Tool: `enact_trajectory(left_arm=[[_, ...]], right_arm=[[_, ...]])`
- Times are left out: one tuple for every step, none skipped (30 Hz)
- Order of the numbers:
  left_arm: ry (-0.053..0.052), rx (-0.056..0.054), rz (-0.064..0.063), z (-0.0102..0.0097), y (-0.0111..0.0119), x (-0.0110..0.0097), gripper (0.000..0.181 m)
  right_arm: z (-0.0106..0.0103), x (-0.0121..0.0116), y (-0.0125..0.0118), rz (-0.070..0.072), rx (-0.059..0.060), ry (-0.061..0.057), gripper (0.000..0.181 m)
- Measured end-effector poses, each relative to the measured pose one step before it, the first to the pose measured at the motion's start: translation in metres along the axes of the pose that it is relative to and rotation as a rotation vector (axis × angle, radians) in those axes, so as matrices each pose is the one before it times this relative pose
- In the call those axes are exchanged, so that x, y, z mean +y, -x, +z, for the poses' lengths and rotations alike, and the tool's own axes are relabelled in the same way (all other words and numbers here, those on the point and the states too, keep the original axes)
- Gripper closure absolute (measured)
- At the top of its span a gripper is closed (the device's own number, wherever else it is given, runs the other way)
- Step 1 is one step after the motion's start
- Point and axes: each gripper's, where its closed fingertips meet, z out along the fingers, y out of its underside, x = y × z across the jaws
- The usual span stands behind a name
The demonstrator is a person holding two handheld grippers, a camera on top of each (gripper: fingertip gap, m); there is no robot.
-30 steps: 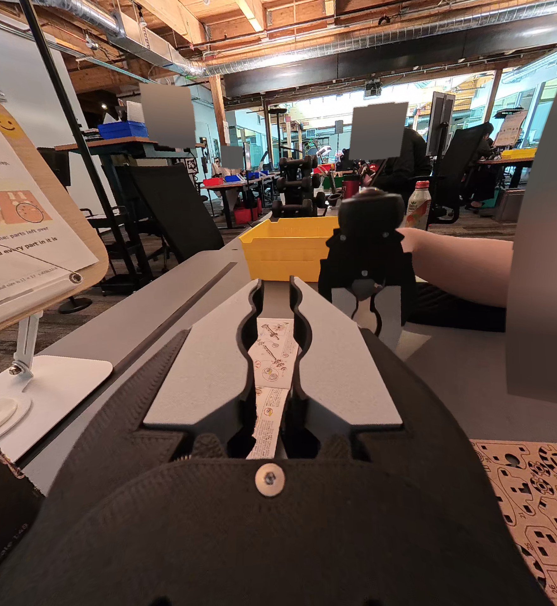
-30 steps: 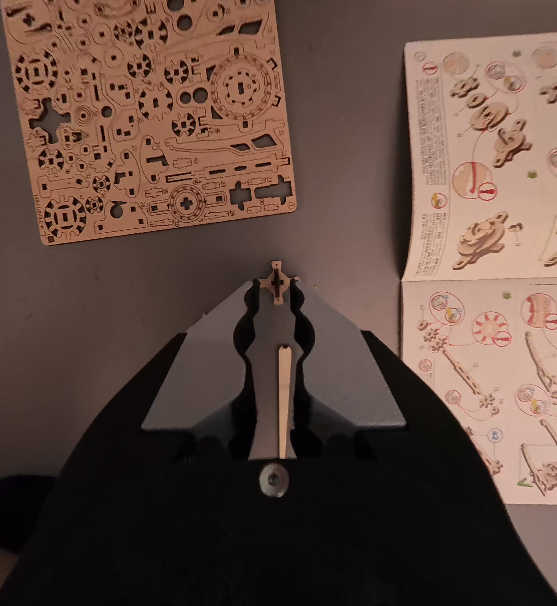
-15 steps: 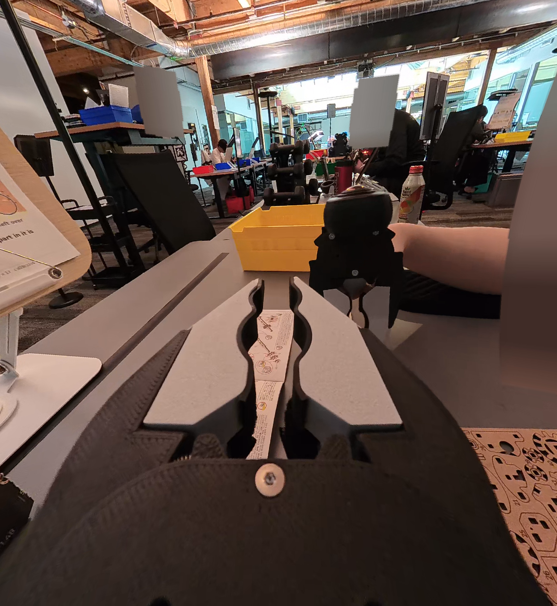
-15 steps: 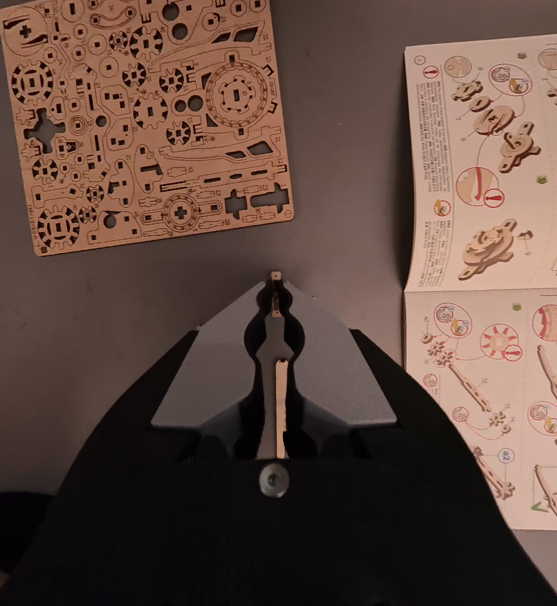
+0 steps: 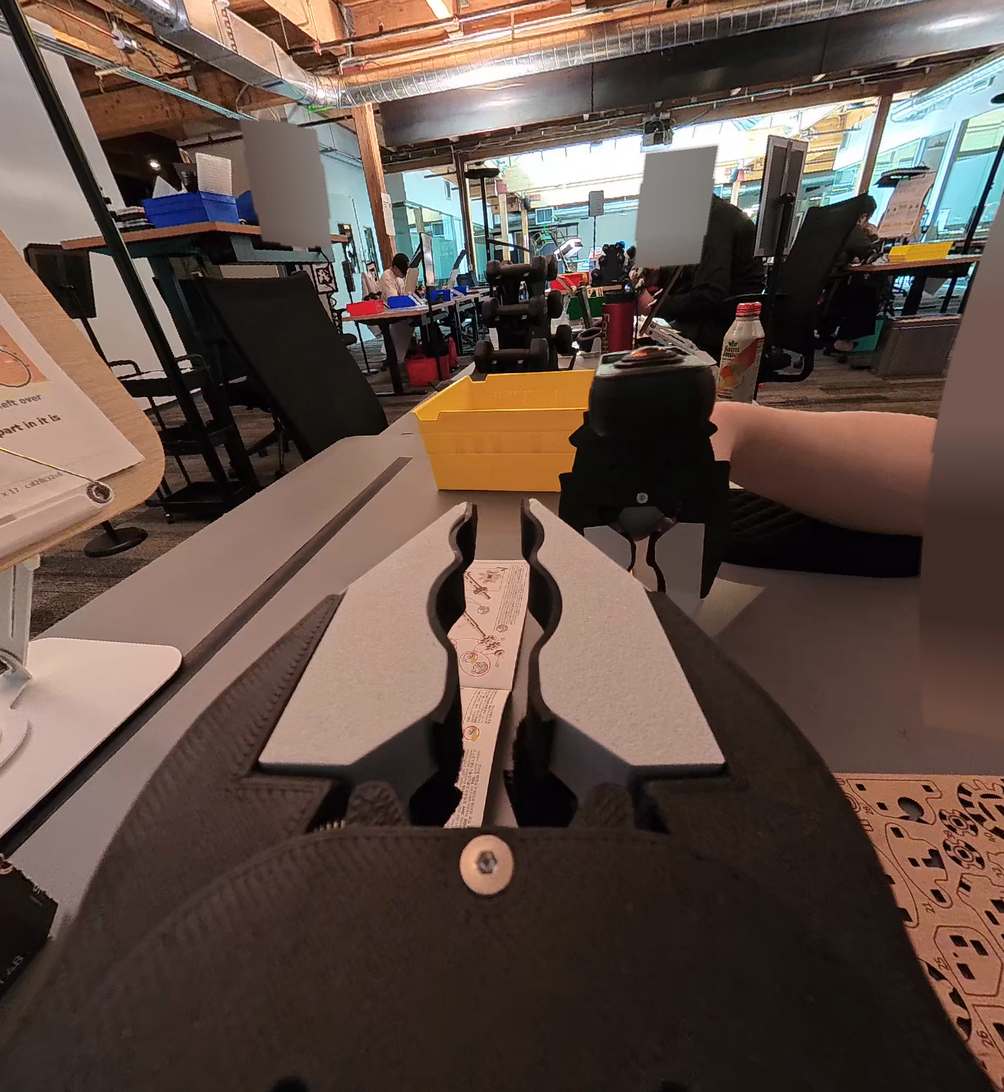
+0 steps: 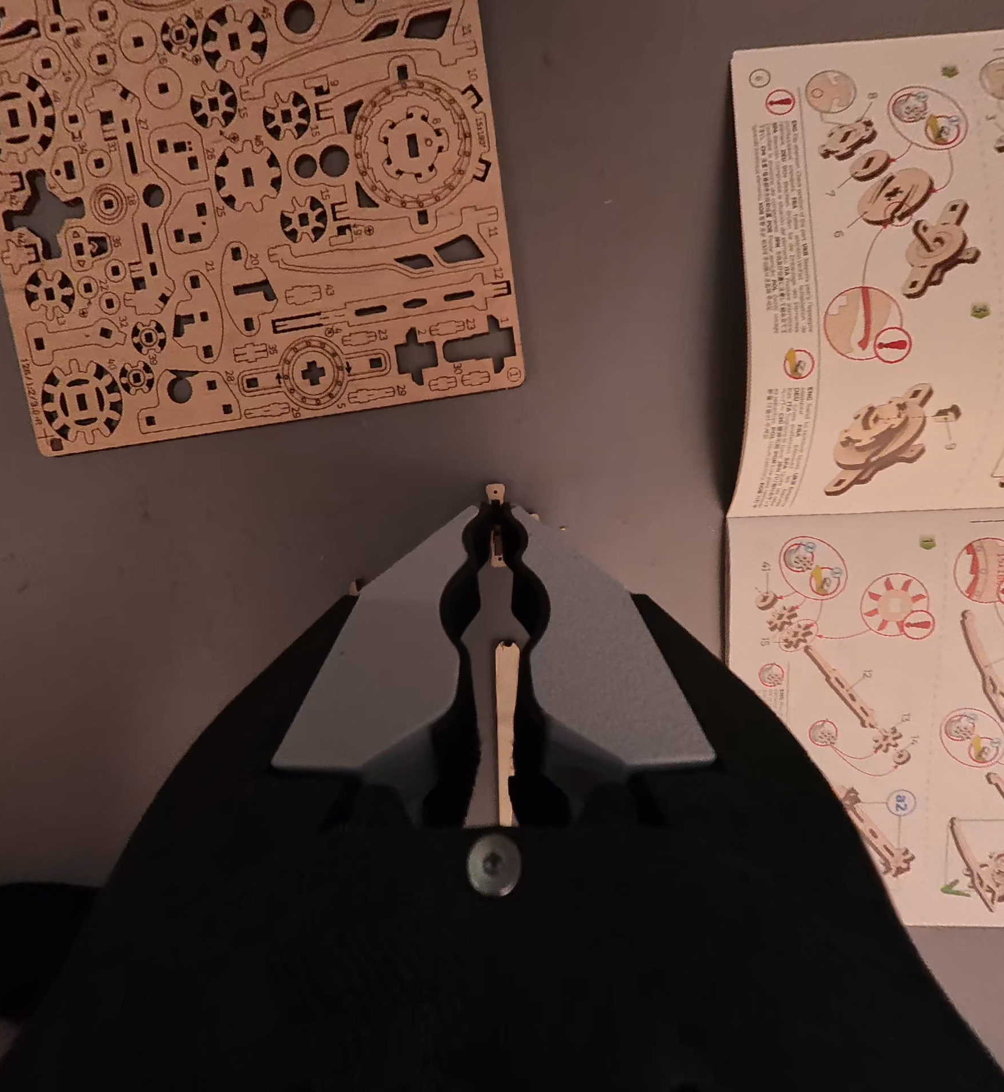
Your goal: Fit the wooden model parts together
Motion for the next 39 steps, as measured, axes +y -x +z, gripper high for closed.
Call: enact_trajectory(left_arm=[[-0.0004,-0.0007,-0.0007,-0.00014,0.0002,-0.00004,0.169],[-0.0004,-0.0008,-0.0009,-0.00018,0.00029,-0.00004,0.169],[-0.0008,-0.0014,-0.001,-0.00015,0.00035,-0.00001,0.169],[-0.001,-0.0017,-0.0014,-0.00017,0.00047,-0.00012,0.169],[-0.0009,-0.0017,-0.0015,-0.00027,0.00042,-0.00002,0.169],[-0.0013,-0.0019,-0.0014,-0.00027,0.00056,-0.00017,0.169],[-0.0014,-0.0022,-0.0016,-0.00027,0.00058,-0.00009,0.169],[-0.0008,-0.0019,-0.0017,-0.00019,0.00047,0.0,0.169],[-0.0001,-0.0012,-0.0014,-0.00002,0.00035,0.00031,0.169],[0.0013,-0.0006,-0.0009,0.00014,0.0002,0.00041,0.169],[0.0022,-0.0003,0.0,0.00011,0.00013,0.00063,0.169],[0.0013,-0.0001,0.0008,0.00016,-0.00005,0.00029,0.169],[0.0004,0.0001,0.0009,0.00014,-0.0001,0.00005,0.169],[-0.0003,0.0,0.0008,0.0001,-0.00011,-0.00025,0.169],[-0.0008,-0.0001,0.0005,-0.00004,0.00003,-0.00021,0.169],[-0.0004,-0.0004,-0.0006,-0.00001,0.00011,-0.00005,0.169],[-0.0002,-0.0004,-0.0015,-0.00001,0.00025,0.00019,0.169],[-0.0002,-0.0006,-0.0016,0.00003,0.00018,0.00008,0.169],[-0.0001,-0.0004,-0.001,0.00006,0.0001,0.00009,0.169],[-0.0002,-0.0003,0.0,0.00005,-0.00005,-0.00004,0.169],[-0.0004,-0.0006,0.0007,0.0,-0.00009,-0.00007,0.169],[-0.0003,-0.0004,0.0008,0.00001,-0.00009,-0.00026,0.169],[0.0,-0.0003,0.0004,0.00008,-0.0001,-0.00011,0.169],[-0.0001,-0.0007,0.0004,0.00005,0.00005,-0.00012,0.169],[-0.0008,-0.0007,0.0004,-0.00013,0.00005,-0.00013,0.169],[-0.0008,-0.0002,-0.0002,-0.00012,-0.00004,-0.00023,0.169],[-0.001,-0.0004,-0.0005,-0.00005,0.0001,-0.00034,0.169],[-0.0016,-0.0005,-0.0005,-0.00016,-0.00006,-0.00044,0.169],[-0.001,0.0,-0.0004,-0.00011,-0.00009,-0.00026,0.169],[-0.0002,-0.0001,0.0003,0.00006,-0.00004,-0.00023,0.169],[-0.0004,-0.0001,0.0005,-0.00002,-0.00007,-0.00017,0.169],[-0.0007,0.0008,-0.0001,0.00008,-0.00021,-0.0001,0.169],[0.0,0.0007,-0.0004,0.00004,-0.00021,-0.00011,0.169],[0.0002,0.0,0.0003,0.00006,-0.00016,-0.00008,0.169],[-0.0003,-0.0002,0.0005,-0.00003,-0.00005,-0.00016,0.169],[-0.0009,0.0,-0.0004,-0.00006,0.00003,-0.00023,0.169],[-0.001,-0.0005,-0.0008,-0.00005,0.00008,-0.00025,0.169],[-0.0009,-0.0007,-0.0001,-0.00015,0.00013,-0.00024,0.169],[-0.0005,0.0,0.0001,-0.00015,-0.00006,-0.00009,0.169]], right_arm=[[0.00007,0.00028,0.00001,0.0019,-0.0027,0.0034,0.18],[0.00005,0.00035,0.00015,0.0015,-0.0024,0.006,0.18],[0.0002,0.0002,0.00016,-0.0046,0.0011,0.0093,0.18],[0.00008,0.00018,0.0,-0.0043,0.0029,0.0115,0.18],[0.00015,0.00023,0.00009,-0.0022,0.0034,0.0116,0.18],[0.00012,0.00023,0.00021,-0.0001,0.0031,0.0112,0.18],[0.00021,0.00024,0.00038,-0.0023,0.0024,0.0108,0.18],[0.00006,0.00011,0.00014,-0.0084,0.0027,0.008,0.18],[0.00005,0.00007,0.00011,-0.0002,-0.0032,0.0031,0.18],[0.0001,0.00016,0.00019,0.0081,-0.0072,-0.0013,0.18],[0.0,-0.00009,0.00011,0.0065,-0.0081,-0.0059,0.18],[0.0,0.00014,0.00008,0.0041,-0.0056,-0.0043,0.18],[0.00003,0.00012,0.00014,0.004,-0.0012,0.0011,0.18],[0.00011,0.00017,0.00001,0.003,0.0015,0.0067,0.18],[0.00006,0.00012,-0.00001,-0.0078,0.0073,0.0124,0.18],[0.00013,0.00006,0.00002,-0.0015,0.0054,0.0124,0.181],[-0.00001,0.00013,-0.00005,-0.001,0.0001,0.0059,0.181],[0.0001,-0.00002,0.00009,0.0012,-0.0044,-0.0017,0.181],[-0.00003,-0.00013,0.00001,0.0001,-0.0048,-0.0063,0.181],[0.00007,0.00003,0.00004,0.0059,-0.0043,-0.0037,0.18],[-0.00002,0.00016,-0.00006,0.0049,-0.0012,0.0026,0.18],[0.00006,0.00009,0.00008,-0.0045,0.0038,0.0072,0.18],[0.00009,0.00014,-0.00002,-0.0034,0.0048,0.0106,0.18],[0.00008,0.00013,-0.00005,-0.0018,0.005,0.0096,0.181],[0.00005,0.00003,0.00005,-0.001,0.0016,0.0047,0.18],[0.0001,0.0,-0.00002,-0.0013,0.0003,0.0009,0.18],[0.00006,0.00008,0.0,0.0036,-0.0012,-0.0002,0.18],[-0.00001,0.00003,0.0,-0.0039,0.0014,0.0013,0.18],[0.00004,0.00003,0.00009,0.001,0.0019,0.0042,0.18],[0.00007,0.00006,-0.00017,0.0004,0.0016,0.0077,0.181],[0.00015,0.00006,0.0001,-0.004,0.0019,0.0041,0.18],[0.00005,0.00014,-0.00006,0.0024,-0.0001,0.0055,0.18],[0.0001,-0.00008,-0.00007,-0.0076,0.0043,0.004,0.18],[-0.00004,0.00005,-0.00002,-0.0018,0.003,0.002,0.181],[0.00007,-0.00002,-0.00008,0.0014,0.0011,0.002,0.18],[0.00004,0.0,0.00008,0.0009,0.0003,-0.0018,0.18],[0.00004,-0.00007,-0.00002,-0.001,-0.0008,-0.0011,0.181],[0.00004,0.0,0.00001,-0.0001,0.0003,-0.0018,0.181],[0.00003,0.00009,0.00009,0.0055,-0.0017,0.0012,0.18]])
